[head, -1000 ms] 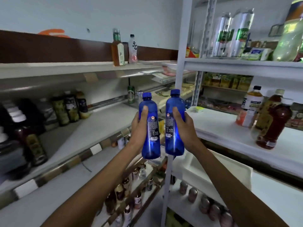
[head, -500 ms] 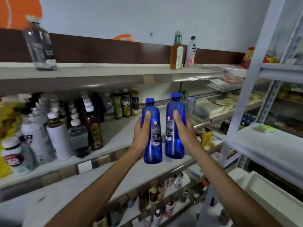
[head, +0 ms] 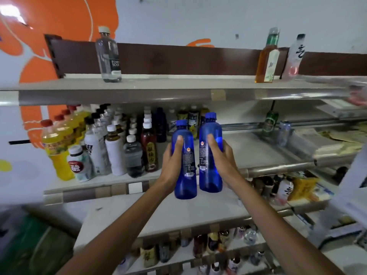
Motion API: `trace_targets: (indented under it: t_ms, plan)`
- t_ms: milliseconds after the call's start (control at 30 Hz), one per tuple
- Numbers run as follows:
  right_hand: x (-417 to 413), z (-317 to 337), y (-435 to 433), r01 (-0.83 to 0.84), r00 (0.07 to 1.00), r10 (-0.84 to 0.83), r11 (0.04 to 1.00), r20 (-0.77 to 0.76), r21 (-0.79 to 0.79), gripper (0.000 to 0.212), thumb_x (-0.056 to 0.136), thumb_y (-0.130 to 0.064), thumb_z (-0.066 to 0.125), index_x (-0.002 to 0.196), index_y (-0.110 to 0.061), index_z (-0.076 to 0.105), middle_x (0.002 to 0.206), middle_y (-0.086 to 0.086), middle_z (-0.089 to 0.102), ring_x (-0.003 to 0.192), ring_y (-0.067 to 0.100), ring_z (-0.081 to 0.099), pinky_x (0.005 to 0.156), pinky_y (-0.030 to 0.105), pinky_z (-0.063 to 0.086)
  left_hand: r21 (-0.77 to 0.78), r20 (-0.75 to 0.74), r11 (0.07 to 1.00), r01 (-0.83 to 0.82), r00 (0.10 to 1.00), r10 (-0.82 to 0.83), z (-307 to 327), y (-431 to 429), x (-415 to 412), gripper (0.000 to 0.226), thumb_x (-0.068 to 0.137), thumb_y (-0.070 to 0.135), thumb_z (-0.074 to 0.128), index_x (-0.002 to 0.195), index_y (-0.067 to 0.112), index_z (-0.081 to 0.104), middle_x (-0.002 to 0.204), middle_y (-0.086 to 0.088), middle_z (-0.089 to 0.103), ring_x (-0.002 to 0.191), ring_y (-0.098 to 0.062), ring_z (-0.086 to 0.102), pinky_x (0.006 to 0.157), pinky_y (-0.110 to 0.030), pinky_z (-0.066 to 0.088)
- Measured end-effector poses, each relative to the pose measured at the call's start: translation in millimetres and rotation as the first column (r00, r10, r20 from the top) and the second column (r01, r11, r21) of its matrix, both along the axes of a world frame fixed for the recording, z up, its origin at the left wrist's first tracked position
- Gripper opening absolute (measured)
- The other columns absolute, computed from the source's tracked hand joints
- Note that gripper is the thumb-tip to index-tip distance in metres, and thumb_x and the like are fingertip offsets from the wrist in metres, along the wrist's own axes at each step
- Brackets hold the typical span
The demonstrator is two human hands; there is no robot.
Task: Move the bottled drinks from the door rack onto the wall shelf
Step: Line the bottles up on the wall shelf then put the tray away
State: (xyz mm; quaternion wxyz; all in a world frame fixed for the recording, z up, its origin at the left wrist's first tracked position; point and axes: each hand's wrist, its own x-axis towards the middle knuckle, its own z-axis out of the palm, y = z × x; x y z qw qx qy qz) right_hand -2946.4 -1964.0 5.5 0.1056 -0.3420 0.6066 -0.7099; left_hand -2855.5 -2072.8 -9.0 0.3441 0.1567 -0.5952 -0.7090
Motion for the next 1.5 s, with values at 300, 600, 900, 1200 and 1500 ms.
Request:
trace_targets:
  t_ms: [300, 600, 900, 1200, 1500]
  plan:
    - [-17, -11, -29, -0.103, 0.994, 0.103, 0.995, 0.035, -0.011, 0.028, 0.095, -0.046, 0.053, 0.098, -0.019, 0.061, 0.080, -0.002, 0.070, 0.077, 0.015, 0.070, 0.073, 0.032, 0.056, 0.045, 0.094, 0.996, -0.079, 0.993, 0.075, -6, -18, -4, 0.045, 0.084, 0.056, 0.061, 0.117, 0.027, 0.052, 0.113, -0.008, 0.066, 0.098, -0.025, 0.069, 0.080, -0.041, 0.058]
    - [-45, -19, -74, -0.085, 0.992, 0.083, 0.996, 0.095, 0.017, 0.026, 0.095, -0.045, 0.055, 0.094, -0.019, 0.061, 0.076, -0.002, 0.068, 0.070, 0.012, 0.067, 0.064, 0.025, 0.055, 0.047, 0.116, 0.996, 0.081, 0.989, -0.086, -15, -69, -20, 0.074, 0.056, 0.009, 0.063, 0.125, 0.017, 0.037, 0.107, -0.013, 0.056, 0.084, -0.026, 0.063, 0.071, -0.041, 0.057]
    - [-82, -33, -104, -0.003, 0.982, -0.019, 0.993, 0.190, 0.115, 0.054, 0.074, -0.047, 0.076, 0.115, -0.019, 0.054, 0.104, 0.010, 0.064, 0.090, 0.026, 0.066, 0.080, 0.044, 0.056, -0.087, 0.202, 0.994, 0.060, 0.978, -0.042, -33, -99, -51, 0.066, 0.074, -0.007, 0.072, 0.124, 0.022, 0.038, 0.115, -0.008, 0.056, 0.101, -0.024, 0.062, 0.089, -0.044, 0.054]
    - [-135, -31, -120, -0.168, 0.977, 0.149, 0.978, 0.154, 0.121, 0.056, 0.077, 0.000, 0.068, 0.127, -0.013, 0.045, 0.106, 0.008, 0.058, 0.091, 0.022, 0.060, 0.068, 0.031, 0.049, -0.528, 0.153, 0.800, -0.283, 0.895, 0.418, -48, -127, -112, 0.073, 0.070, 0.009, 0.083, 0.126, 0.014, 0.038, 0.114, 0.000, 0.061, 0.095, -0.013, 0.061, 0.081, -0.026, 0.051]
    - [-191, -32, -121, -0.180, 0.980, 0.170, 0.977, 0.101, 0.110, 0.063, 0.076, -0.005, 0.077, 0.126, -0.017, 0.042, 0.109, 0.002, 0.060, 0.091, 0.016, 0.064, 0.068, 0.028, 0.052, -0.612, 0.289, 0.704, -0.360, 0.727, 0.623, -76, -167, -176, 0.060, 0.086, 0.020, 0.068, 0.136, 0.011, 0.037, 0.121, -0.010, 0.059, 0.109, -0.030, 0.060, 0.084, -0.034, 0.044]
